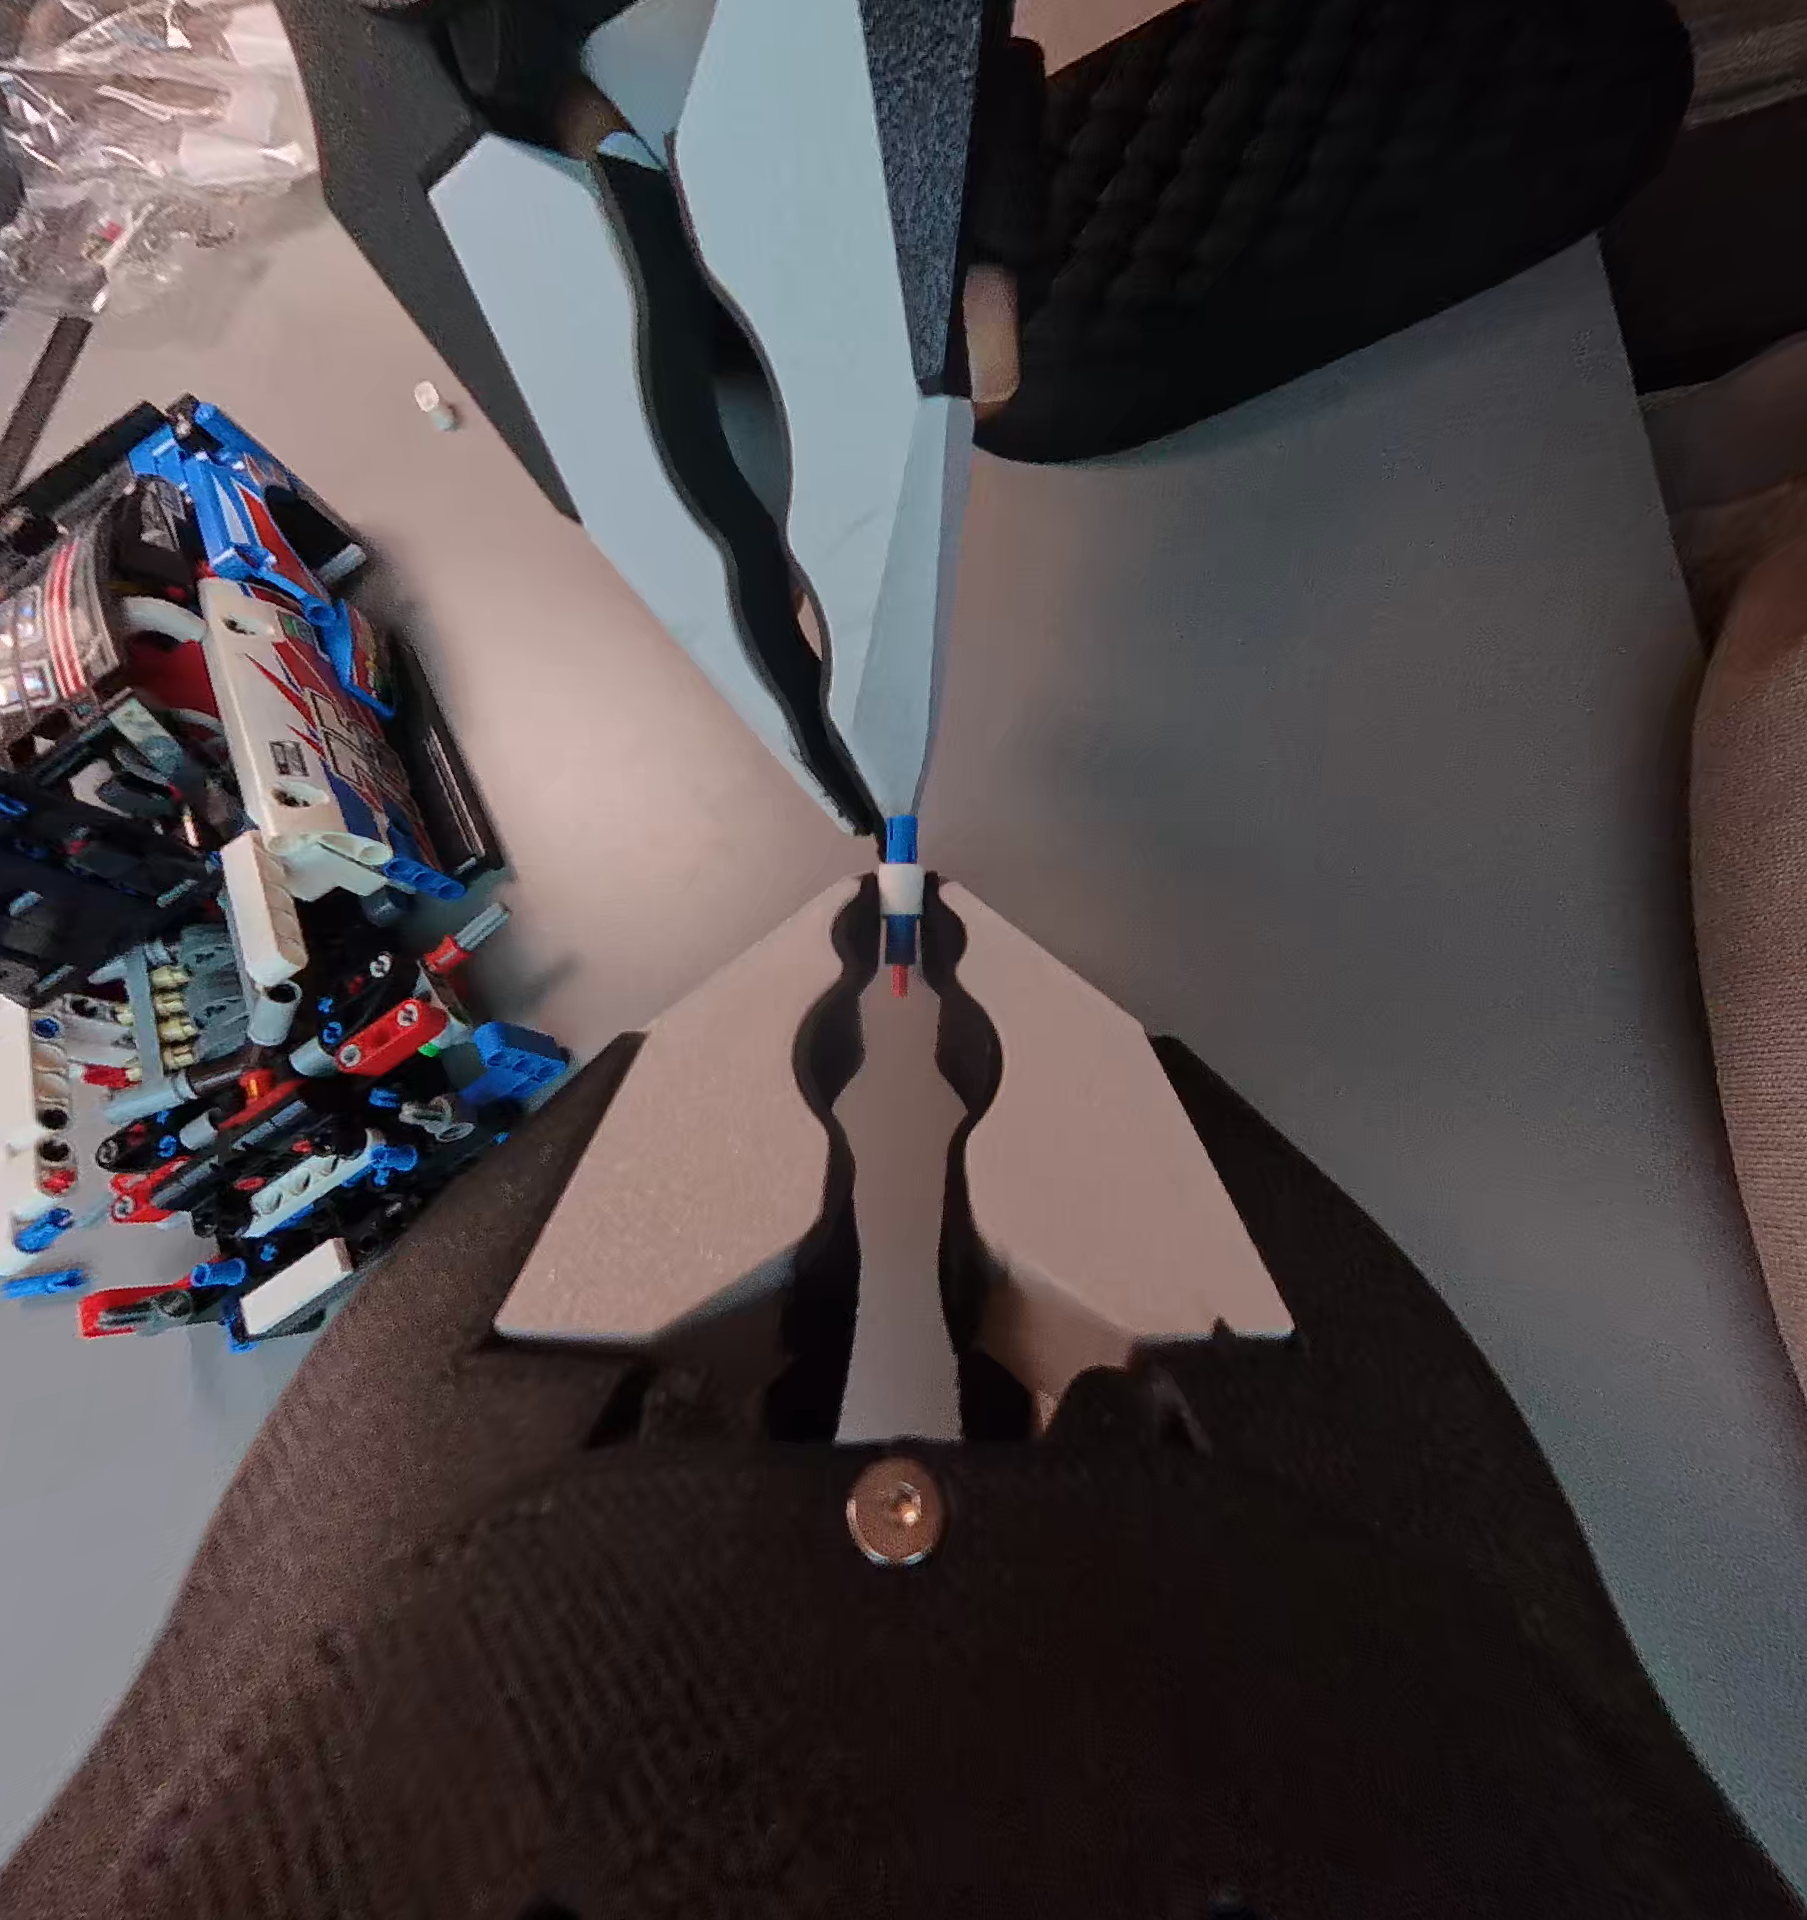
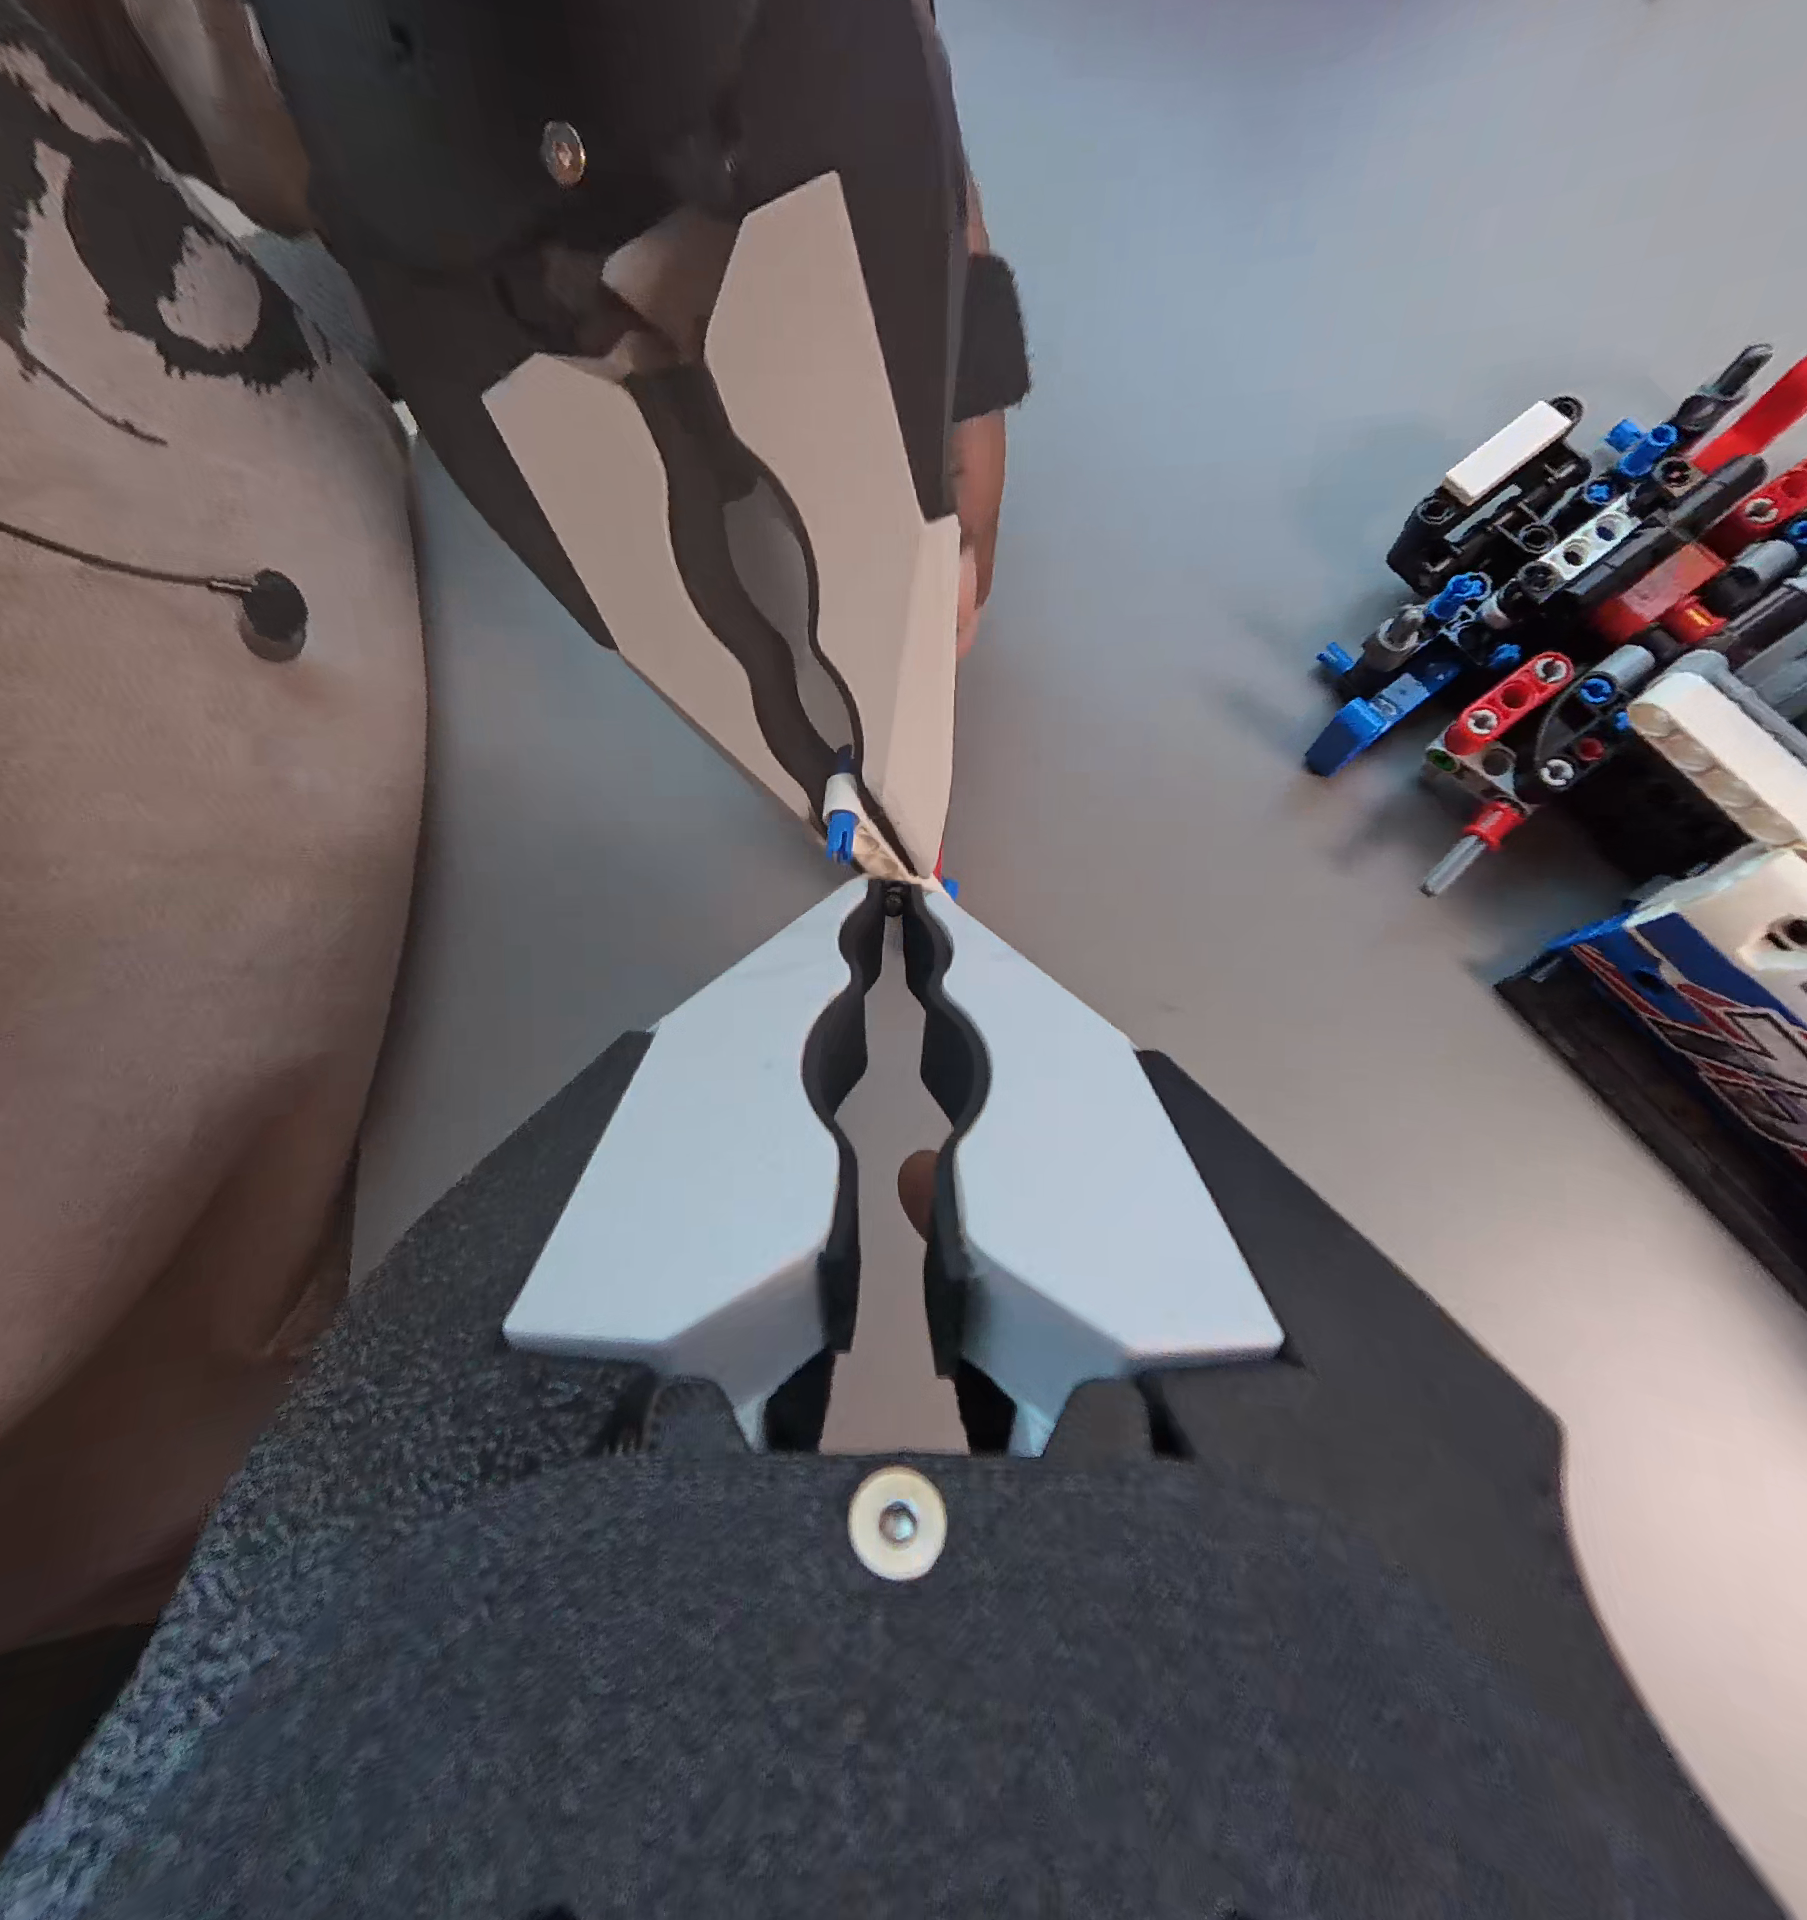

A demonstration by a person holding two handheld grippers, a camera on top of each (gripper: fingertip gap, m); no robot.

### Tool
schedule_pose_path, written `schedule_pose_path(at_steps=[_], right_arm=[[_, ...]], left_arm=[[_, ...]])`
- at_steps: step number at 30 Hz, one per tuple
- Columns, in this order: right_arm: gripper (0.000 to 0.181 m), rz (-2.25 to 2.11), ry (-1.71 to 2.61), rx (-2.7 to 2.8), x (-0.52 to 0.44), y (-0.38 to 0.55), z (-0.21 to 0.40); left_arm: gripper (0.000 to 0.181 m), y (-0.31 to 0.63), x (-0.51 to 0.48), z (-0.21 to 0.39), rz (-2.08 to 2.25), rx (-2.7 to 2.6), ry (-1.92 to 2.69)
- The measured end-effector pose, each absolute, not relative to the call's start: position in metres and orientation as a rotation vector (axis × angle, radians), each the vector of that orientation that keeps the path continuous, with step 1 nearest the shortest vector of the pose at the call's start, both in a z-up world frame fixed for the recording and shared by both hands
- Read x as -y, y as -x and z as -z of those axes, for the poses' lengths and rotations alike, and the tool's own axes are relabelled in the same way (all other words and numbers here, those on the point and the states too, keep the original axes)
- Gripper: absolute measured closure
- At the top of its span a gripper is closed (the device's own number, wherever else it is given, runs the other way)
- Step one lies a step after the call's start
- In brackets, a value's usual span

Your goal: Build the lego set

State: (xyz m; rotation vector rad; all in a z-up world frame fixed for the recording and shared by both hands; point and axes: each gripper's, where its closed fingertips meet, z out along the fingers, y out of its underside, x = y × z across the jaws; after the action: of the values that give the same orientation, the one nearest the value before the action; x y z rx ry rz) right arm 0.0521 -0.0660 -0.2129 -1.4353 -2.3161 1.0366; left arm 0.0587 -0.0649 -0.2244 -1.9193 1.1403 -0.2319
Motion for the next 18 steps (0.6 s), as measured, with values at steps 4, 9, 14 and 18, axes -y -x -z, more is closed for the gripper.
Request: schedule_pose_path(at_steps=[4,9,14,18], right_arm=[[0.180,-0.994,1.423,2.276,0.065,-0.052,0.215],[0.180,-1.137,1.434,2.098,0.055,-0.050,0.203],[0.180,-1.343,1.442,1.950,0.055,-0.053,0.189],[0.180,-1.357,1.425,2.028,0.060,-0.061,0.192]], left_arm=[[0.176,-0.058,0.063,0.226,0.365,-1.053,1.961],[0.175,-0.054,0.055,0.211,0.605,-0.852,1.952],[0.176,-0.055,0.055,0.195,0.766,-0.762,1.883],[0.175,-0.062,0.060,0.197,0.703,-0.869,1.838]])
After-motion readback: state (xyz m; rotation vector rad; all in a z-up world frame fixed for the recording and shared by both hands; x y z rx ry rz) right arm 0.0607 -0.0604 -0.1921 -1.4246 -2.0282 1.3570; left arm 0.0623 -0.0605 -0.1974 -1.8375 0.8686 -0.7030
